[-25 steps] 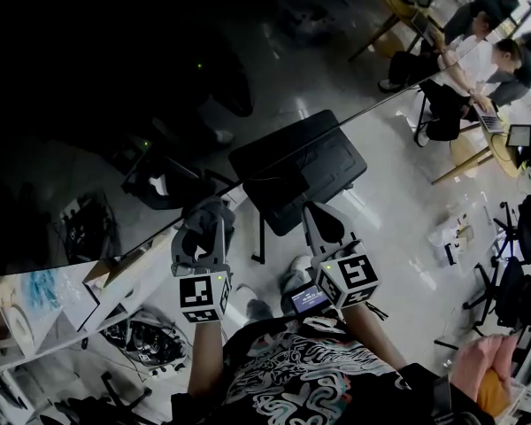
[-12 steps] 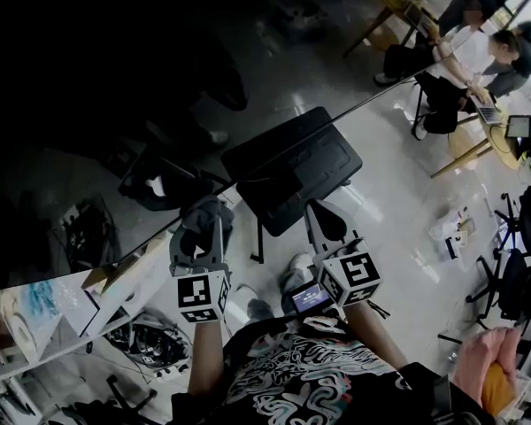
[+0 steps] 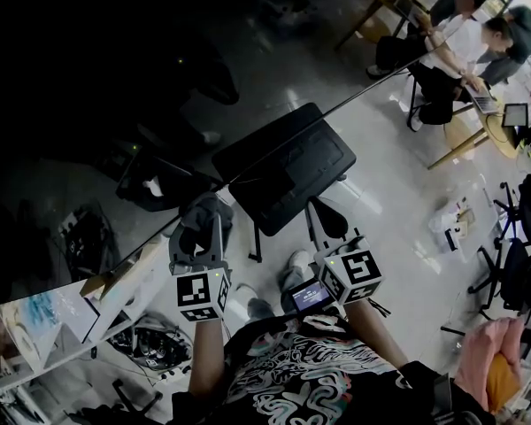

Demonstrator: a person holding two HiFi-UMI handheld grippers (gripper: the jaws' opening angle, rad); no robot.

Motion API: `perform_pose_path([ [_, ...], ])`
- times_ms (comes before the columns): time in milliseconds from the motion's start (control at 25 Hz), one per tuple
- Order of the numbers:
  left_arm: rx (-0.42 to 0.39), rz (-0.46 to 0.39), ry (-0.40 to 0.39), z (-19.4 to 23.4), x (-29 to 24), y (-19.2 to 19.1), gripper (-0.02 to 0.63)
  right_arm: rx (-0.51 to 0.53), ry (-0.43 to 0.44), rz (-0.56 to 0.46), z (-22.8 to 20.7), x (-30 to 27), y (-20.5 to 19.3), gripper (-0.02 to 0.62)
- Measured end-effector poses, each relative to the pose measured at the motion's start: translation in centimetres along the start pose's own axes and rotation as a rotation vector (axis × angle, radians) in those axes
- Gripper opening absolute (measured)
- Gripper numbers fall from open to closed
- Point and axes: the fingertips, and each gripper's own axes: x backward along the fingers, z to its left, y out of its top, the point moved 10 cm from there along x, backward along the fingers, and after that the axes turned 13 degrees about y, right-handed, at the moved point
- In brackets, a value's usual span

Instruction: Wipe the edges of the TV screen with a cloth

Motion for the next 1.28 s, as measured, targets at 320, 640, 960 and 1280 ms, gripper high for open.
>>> perform_pose_path([
  [320, 0.016, -0.002, -0.007, -0.9, -0.6, 0.2, 0.14, -0.001, -0.004, 0.0, -1.2, 0.0, 0.1, 0.03],
  [640, 0.022, 0.003, -0.017, -2.7, -1.9, 0.9, 0.14, -0.008, 0.003, 0.007, -3.2, -0.1, 0.6, 0.029],
  [960, 0.019, 0.007, -0.033, -4.3, -3.0, 1.3, 0.14, -0.016, -0.002, 0.0, -5.0, 0.0, 0.6, 0.029],
  [1280, 0.019, 0.02, -0.049, -6.9, -5.1, 2.2, 0.14, -0.026, -0.01, -0.007, -7.8, 0.3, 1.0, 0.03],
])
